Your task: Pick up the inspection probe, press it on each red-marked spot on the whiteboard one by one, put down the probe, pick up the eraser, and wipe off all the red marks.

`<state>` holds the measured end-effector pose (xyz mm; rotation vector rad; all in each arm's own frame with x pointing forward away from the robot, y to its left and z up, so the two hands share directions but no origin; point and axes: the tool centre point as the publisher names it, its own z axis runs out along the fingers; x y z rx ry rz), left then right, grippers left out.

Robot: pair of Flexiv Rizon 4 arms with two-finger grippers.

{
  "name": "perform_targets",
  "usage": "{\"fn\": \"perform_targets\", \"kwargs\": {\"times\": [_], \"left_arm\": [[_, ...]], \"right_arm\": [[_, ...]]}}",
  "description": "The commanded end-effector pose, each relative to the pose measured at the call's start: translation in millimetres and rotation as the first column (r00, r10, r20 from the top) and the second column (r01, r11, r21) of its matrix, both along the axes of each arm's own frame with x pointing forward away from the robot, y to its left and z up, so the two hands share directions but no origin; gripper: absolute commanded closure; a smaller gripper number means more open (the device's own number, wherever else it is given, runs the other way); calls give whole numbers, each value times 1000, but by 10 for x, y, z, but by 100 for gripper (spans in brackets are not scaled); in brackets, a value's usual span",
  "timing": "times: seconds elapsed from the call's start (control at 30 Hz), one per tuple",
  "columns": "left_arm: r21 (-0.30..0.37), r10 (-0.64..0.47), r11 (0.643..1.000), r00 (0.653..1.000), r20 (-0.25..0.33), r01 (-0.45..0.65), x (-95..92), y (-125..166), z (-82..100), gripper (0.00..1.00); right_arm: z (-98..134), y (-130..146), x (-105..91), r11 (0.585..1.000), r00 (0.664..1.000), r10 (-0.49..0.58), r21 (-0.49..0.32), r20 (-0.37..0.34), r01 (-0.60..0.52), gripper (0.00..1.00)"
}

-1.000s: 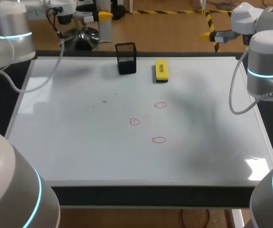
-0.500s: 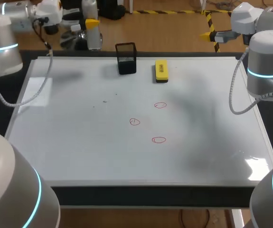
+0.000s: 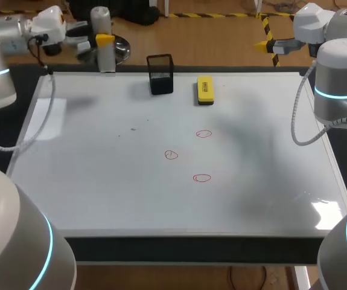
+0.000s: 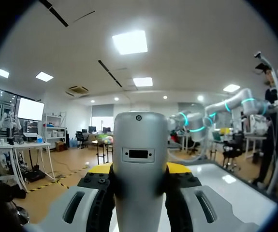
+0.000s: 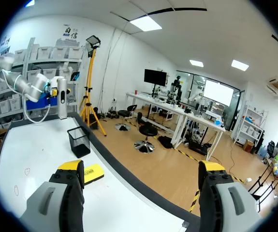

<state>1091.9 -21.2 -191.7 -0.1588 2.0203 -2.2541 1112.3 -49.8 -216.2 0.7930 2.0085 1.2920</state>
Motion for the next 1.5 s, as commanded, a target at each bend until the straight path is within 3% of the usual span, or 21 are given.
{"fn": "perform_targets", "kwargs": {"times": [0.03,0.27,0.6,1.5], "left_arm": [[0,2,1000,1000,1,-2,-77,125,-80,100],[-43,-43,998,999,5,43,-97,265,-208,100],[-39,-84,996,996,-15,83,-137,309,-401,100],[-44,-70,997,997,-27,68,-165,332,-442,100]], "right_arm": [[-1,-1,4,1000,1000,1,0,0,-1,0],[-1,-1,4,1000,1000,1,0,0,-1,0],[-1,-1,4,1000,1000,1,0,0,-1,0],[-1,-1,4,1000,1000,1,0,0,-1,0]]}}
